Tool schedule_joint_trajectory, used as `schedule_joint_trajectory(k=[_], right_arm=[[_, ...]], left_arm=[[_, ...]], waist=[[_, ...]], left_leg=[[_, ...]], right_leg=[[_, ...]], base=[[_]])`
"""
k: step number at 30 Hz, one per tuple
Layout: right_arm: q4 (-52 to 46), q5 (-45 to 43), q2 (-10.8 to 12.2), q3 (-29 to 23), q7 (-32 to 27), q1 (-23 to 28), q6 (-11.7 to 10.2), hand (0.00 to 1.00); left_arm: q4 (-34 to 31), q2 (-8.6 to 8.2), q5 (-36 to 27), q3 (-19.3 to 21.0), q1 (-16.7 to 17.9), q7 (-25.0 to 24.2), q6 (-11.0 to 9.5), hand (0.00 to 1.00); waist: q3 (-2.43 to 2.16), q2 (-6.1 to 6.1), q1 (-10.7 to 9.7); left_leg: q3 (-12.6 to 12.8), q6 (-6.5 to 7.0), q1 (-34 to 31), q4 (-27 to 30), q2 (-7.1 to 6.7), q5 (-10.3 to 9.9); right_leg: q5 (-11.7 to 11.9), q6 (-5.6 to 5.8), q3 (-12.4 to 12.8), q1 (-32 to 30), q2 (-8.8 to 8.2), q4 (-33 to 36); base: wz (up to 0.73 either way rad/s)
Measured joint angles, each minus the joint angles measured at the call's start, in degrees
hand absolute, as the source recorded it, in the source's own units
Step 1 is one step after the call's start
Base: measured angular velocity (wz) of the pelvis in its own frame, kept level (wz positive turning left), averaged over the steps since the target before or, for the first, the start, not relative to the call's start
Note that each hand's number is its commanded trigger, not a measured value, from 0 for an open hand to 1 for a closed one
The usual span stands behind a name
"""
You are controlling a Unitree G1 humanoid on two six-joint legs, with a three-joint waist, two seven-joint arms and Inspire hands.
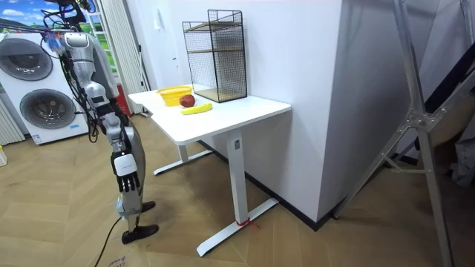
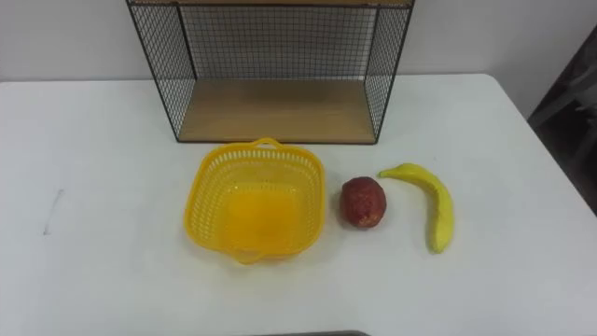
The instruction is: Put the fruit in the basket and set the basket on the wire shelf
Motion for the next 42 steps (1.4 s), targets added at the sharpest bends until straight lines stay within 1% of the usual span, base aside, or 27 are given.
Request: schedule_joint_trajectory(k=[6,12,13,15,16,18,19,20,21,23,24,25,26,27,28,29,30,31,32,34,35,36,38,39,40,41,42], right_arm=[[-0.17,0.69,0.0,-0.08,-0.1,-0.03,-0.04,0.0],[-0.21,8.27,-0.02,-0.64,-2.51,0.06,-0.43,0.0],[-0.23,9.6,-0.02,-2.61,-3.49,0.01,-0.8,0.0],[-0.25,13.96,-0.15,-4.97,-5.6,0.07,-1.46,0.0],[-0.26,17.69,-0.28,-6.17,-6.93,0.48,-1.41,0.0],[-0.3,26.35,-0.54,-8.61,-8.89,1.47,-1.58,0.0],[-0.38,33.99,-0.54,-11.95,-10.13,1.92,-2.19,0.0],[-0.79,41.2,-0.53,-15.65,-11.27,1.9,-2.9,0.0],[-1.11,44.54,-0.53,-17.67,-11.72,1.9,-3.36,0.0],[-3.12,56.95,-0.54,-24.23,-13.94,2.52,-5.4,0.0],[-3.55,60.04,-0.54,-25.55,-14.52,2.5,-6.04,0.0],[-4.71,65.76,-0.59,-28.39,-15.74,2.52,-7.01,0.0],[-5.16,69.59,-0.73,-32.3,-16.63,2.2,-7.72,0.0],[-5.39,71.55,-0.86,-34.25,-17.34,2.12,-8.24,0.0],[-6.72,75.33,-1.07,-37.58,-19.06,1.95,-9.09,0.0],[-8.12,77.67,-1.23,-40.83,-20.72,1.75,-9.88,0.0],[-8.91,78.59,-1.35,-42.51,-21.65,1.53,-10.27,0.0],[-10.66,79.67,-1.77,-45.31,-23.71,1.16,-10.91,0.0],[-13.29,79.99,-2.27,-46.95,-26.08,0.58,-11.6,0.0],[-17.79,78.27,-2.99,-47.78,-30.06,-0.06,-12.94,0.0],[-20.98,75.66,-3.24,-48.67,-32.53,-0.47,-13.58,0.0],[-22.7,73.59,-3.41,-48.91,-33.98,-0.88,-13.83,0.0],[-32.48,67.17,-3.64,-49.15,-40.22,-1.01,-14.25,0.0],[-35.36,65.06,-3.69,-49.19,-41.64,-1.15,-14.31,0.0],[-40.72,59.7,-3.89,-49.19,-44.54,-1.75,-14.62,0.0],[-44.97,54.44,-4.21,-48.89,-46.71,-2.42,-15.7,0.0],[-47.47,52.37,-4.4,-48.43,-47.82,-2.37,-15.9,0.0]], left_arm=[[0.04,-0.02,0.01,0.23,0.05,0.07,0.0,0.0],[0.14,-0.01,-1.2,0.23,-0.61,0.32,-0.75,0.0],[0.15,-0.02,-1.2,0.24,-0.33,0.69,-1.02,0.0],[0.09,0.05,-1.25,0.51,-0.39,1.25,-1.27,0.0],[0.04,0.05,-1.23,1.47,-0.09,1.26,-1.42,0.0],[-0.06,0.06,-1.74,1.95,0.19,1.29,-1.58,0.0],[-0.1,0.04,-2.34,2.82,0.45,1.29,-1.67,0.0],[-0.08,0.0,-2.35,4.09,0.9,1.29,-2.0,0.0],[-0.08,-0.03,-2.35,4.86,1.31,1.29,-2.21,0.0],[-0.09,-0.03,-2.71,8.06,2.13,1.37,-3.49,0.0],[-0.03,-0.02,-3.01,8.58,2.18,1.73,-3.93,0.0],[0.09,-0.02,-3.52,9.82,2.32,2.44,-4.92,0.0],[0.18,0.05,-3.57,11.51,2.35,2.54,-5.64,0.0],[0.24,0.08,-3.77,12.53,2.32,2.71,-5.97,0.0],[0.41,0.26,-4.44,13.92,2.36,3.56,-6.78,0.0],[0.42,0.55,-5.16,15.03,2.53,4.31,-7.02,0.0],[0.37,0.68,-5.38,15.41,2.81,4.69,-7.03,0.0],[-0.18,0.81,-5.69,16.02,3.54,5.14,-7.0,0.0],[-0.56,0.89,-5.88,16.37,3.8,5.71,-7.02,0.0],[-0.83,1.15,-6.03,16.49,4.09,6.29,-7.02,0.0],[-1.27,1.25,-5.88,16.47,4.09,6.66,-7.03,0.0],[-1.32,1.29,-5.71,16.47,4.02,6.92,-7.03,0.0],[-2.41,1.35,-5.69,16.4,3.9,7.03,-7.06,0.0],[-2.96,1.37,-5.68,16.35,4.04,7.04,-7.12,0.0],[-3.15,1.56,-5.31,16.01,4.0,7.1,-7.34,0.0],[-3.2,1.92,-5.19,14.89,4.0,7.15,-7.7,0.0],[-3.4,2.06,-5.21,14.27,4.0,7.14,-7.8,0.0]], waist=[[0.02,0.09,0.1],[0.05,0.2,-0.09],[0.07,0.29,-0.25],[0.09,0.32,-0.38],[0.1,0.3,-0.35],[0.09,0.29,-0.5],[0.1,0.28,-0.97],[0.1,0.23,-2.2],[0.11,0.23,-2.62],[0.09,0.16,-4.21],[0.09,0.07,-4.54],[0.09,-0.12,-5.13],[0.05,-0.31,-5.37],[0.02,-0.4,-5.5],[0.02,-0.68,-5.63],[0.05,-0.93,-6.11],[0.03,-1.07,-6.5],[0.03,-1.2,-7.09],[-0.01,-1.3,-7.42],[-0.02,-1.37,-8.27],[-0.18,-1.64,-8.54],[-0.18,-1.68,-8.7],[-0.22,-1.74,-8.55],[-0.23,-1.74,-8.55],[-0.19,-1.69,-8.54],[-0.18,-1.71,-8.34],[-0.17,-1.74,-8.2]], left_leg=[[0.02,0.0,0.03,0.28,0.01,0.0],[0.05,0.0,0.0,0.61,0.04,0.0],[0.09,0.0,0.03,0.48,0.04,0.0],[0.16,0.0,0.02,0.43,0.04,0.0],[0.18,0.0,0.03,0.34,0.04,0.0],[0.16,0.0,0.1,-0.21,0.04,0.0],[0.21,0.0,0.14,-0.1,0.09,0.0],[0.21,0.0,0.12,-0.07,0.09,0.0],[0.24,0.0,0.12,-0.07,0.1,0.0],[0.28,0.0,0.15,-0.07,0.09,0.0],[0.3,0.0,0.14,-0.08,0.08,0.0],[0.38,0.0,0.18,-0.12,0.08,0.0],[0.52,0.0,0.22,-0.1,0.08,0.0],[0.53,0.0,0.22,-0.06,0.06,0.0],[0.58,0.01,0.2,0.02,0.03,0.0],[0.62,0.01,0.01,0.18,0.02,-0.01],[0.59,0.01,-0.04,0.22,0.0,-0.01],[0.66,0.01,-0.11,0.2,-0.01,-0.01],[0.83,0.04,-0.29,0.07,-0.03,0.01],[0.91,0.16,-0.95,-0.08,-0.07,0.09],[0.96,0.22,-1.24,-0.04,-0.08,0.15],[1.03,0.24,-1.38,0.05,-0.08,0.19],[1.32,0.26,-1.78,0.19,-0.07,0.21],[1.44,0.25,-1.82,0.14,-0.06,0.22],[1.59,0.26,-1.92,0.11,-0.06,0.23],[1.76,0.26,-2.0,0.08,-0.03,0.23],[1.76,0.26,-2.07,0.02,-0.03,0.23]], right_leg=[[0.0,0.0,-0.04,0.08,-0.01,0.1],[0.01,-0.01,0.06,0.13,-0.01,0.21],[0.01,-0.01,0.21,0.1,0.0,0.25],[0.01,-0.01,0.22,0.02,-0.01,0.23],[0.01,-0.01,0.19,0.01,-0.01,0.19],[0.0,0.01,0.72,-0.02,0.04,0.11],[0.0,0.01,0.82,-0.02,0.08,0.07],[0.0,0.0,0.79,-0.04,0.11,0.1],[0.0,0.0,0.84,-0.05,0.11,0.1],[0.0,0.0,0.48,-0.03,0.09,0.15],[0.0,0.0,0.45,-0.02,0.08,0.15],[0.0,0.0,0.83,-0.03,0.1,0.09],[0.0,0.01,0.98,0.0,0.1,0.07],[0.0,0.01,0.99,-0.01,0.09,0.06],[-0.01,0.02,0.99,-0.01,0.04,0.04],[-0.03,0.06,0.96,-0.11,0.01,0.04],[-0.06,0.09,0.99,-0.19,0.01,0.06],[-0.09,0.14,1.11,-0.35,0.03,0.07],[-0.11,0.18,1.28,-0.72,0.01,0.18],[-0.11,0.18,1.06,-1.28,-0.09,0.46],[-0.11,0.18,1.13,-1.92,-0.11,0.89],[-0.11,0.19,1.22,-2.19,-0.11,1.1],[-0.08,0.22,1.62,-2.72,-0.07,1.09],[-0.07,0.22,1.72,-2.85,-0.06,1.12],[-0.06,0.22,1.83,-3.02,-0.04,1.24],[-0.04,0.22,1.93,-2.99,-0.03,1.33],[-0.04,0.22,1.95,-3.06,-0.03,1.43]], base=[[0.0],[0.0],[0.0],[0.0],[0.0],[-0.02],[0.0],[0.0],[0.0],[0.0],[0.0],[0.0],[-0.04],[0.0],[0.0],[0.0],[0.0],[-0.06],[-0.07],[0.0],[0.0],[-0.06],[-0.07],[-0.07],[-0.08],[-0.05],[0.0]])
